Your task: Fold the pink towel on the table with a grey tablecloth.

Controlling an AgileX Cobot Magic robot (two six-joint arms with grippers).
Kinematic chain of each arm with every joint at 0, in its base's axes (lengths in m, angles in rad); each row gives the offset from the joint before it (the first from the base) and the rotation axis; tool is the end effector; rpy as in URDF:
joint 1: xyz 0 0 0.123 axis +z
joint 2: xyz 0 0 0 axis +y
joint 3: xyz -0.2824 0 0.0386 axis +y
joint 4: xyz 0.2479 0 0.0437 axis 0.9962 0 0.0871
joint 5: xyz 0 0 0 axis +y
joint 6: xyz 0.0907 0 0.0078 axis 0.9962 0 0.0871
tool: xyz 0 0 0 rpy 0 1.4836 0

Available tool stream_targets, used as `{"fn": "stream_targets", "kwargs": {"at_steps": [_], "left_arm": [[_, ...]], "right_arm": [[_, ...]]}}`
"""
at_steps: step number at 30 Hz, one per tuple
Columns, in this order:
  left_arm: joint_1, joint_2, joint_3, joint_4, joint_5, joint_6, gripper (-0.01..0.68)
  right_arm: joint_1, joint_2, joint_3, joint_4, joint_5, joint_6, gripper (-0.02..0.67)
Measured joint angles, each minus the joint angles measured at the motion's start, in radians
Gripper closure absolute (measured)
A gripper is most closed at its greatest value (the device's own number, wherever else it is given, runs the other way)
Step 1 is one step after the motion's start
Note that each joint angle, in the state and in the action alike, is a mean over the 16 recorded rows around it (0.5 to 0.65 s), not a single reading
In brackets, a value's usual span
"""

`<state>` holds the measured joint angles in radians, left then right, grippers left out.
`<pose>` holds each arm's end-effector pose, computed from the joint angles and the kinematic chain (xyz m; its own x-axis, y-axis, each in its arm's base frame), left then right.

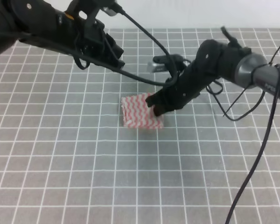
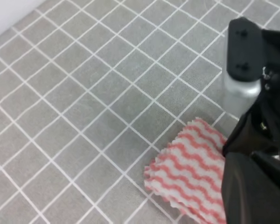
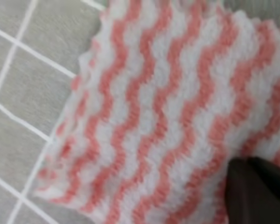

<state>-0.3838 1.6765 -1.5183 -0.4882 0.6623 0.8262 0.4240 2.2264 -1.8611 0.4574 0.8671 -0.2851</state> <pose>0.3498 -0.1696 0.3494 -0.2898 0.5471 -0.7853 0.7570 0.6331 0.1617 0.4334 0.2293 0.1995 -0.8207 -0.3465 -0.4543 -0.5100 0.8026 0.3094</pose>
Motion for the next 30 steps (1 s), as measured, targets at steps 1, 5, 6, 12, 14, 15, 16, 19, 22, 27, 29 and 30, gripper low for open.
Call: {"fn": "stream_targets", "kwargs": {"at_steps": [1, 5, 6, 12, 14, 15, 16, 19, 22, 27, 29, 30], "left_arm": [[0.0, -0.013, 0.001, 0.005, 0.005, -0.009, 0.673], [0.0, -0.084, 0.021, 0.029, 0.02, -0.061, 0.673], [0.0, -0.107, 0.031, 0.037, 0.022, -0.077, 0.673], [0.0, -0.29, 0.14, 0.081, 0.017, -0.177, 0.673], [0.0, -0.366, 0.199, 0.093, 0.006, -0.211, 0.673], [0.0, -0.404, 0.23, 0.098, -0.001, -0.228, 0.673], [0.0, -0.444, 0.265, 0.104, -0.012, -0.243, 0.673], [0.0, -0.562, 0.373, 0.113, -0.043, -0.28, 0.673], [0.0, -0.68, 0.483, 0.117, -0.07, -0.315, 0.673], [0.0, -0.856, 0.646, 0.12, -0.102, -0.366, 0.673], [0.0, -0.919, 0.701, 0.121, -0.109, -0.389, 0.673], [0.0, -0.95, 0.727, 0.123, -0.111, -0.401, 0.673]], "right_arm": [[0.0, -0.008, 0.001, 0.001, -0.003, 0.0, 0.666], [0.0, -0.089, 0.02, 0.006, -0.034, 0.001, 0.666], [0.0, -0.119, 0.03, 0.005, -0.047, 0.001, 0.666], [0.003, -0.378, 0.17, 0.026, -0.17, -0.006, 0.666], [0.006, -0.487, 0.248, 0.042, -0.237, -0.015, 0.666], [0.008, -0.543, 0.292, 0.052, -0.273, -0.02, 0.666], [0.011, -0.601, 0.339, 0.064, -0.312, -0.025, 0.666], [0.021, -0.774, 0.493, 0.098, -0.429, -0.04, 0.666], [0.031, -0.955, 0.657, 0.132, -0.534, -0.056, 0.665], [0.046, -1.236, 0.886, 0.176, -0.672, -0.078, 0.665], [0.05, -1.335, 0.955, 0.185, -0.705, -0.082, 0.665], [0.052, -1.381, 0.986, 0.186, -0.715, -0.083, 0.665]]}}
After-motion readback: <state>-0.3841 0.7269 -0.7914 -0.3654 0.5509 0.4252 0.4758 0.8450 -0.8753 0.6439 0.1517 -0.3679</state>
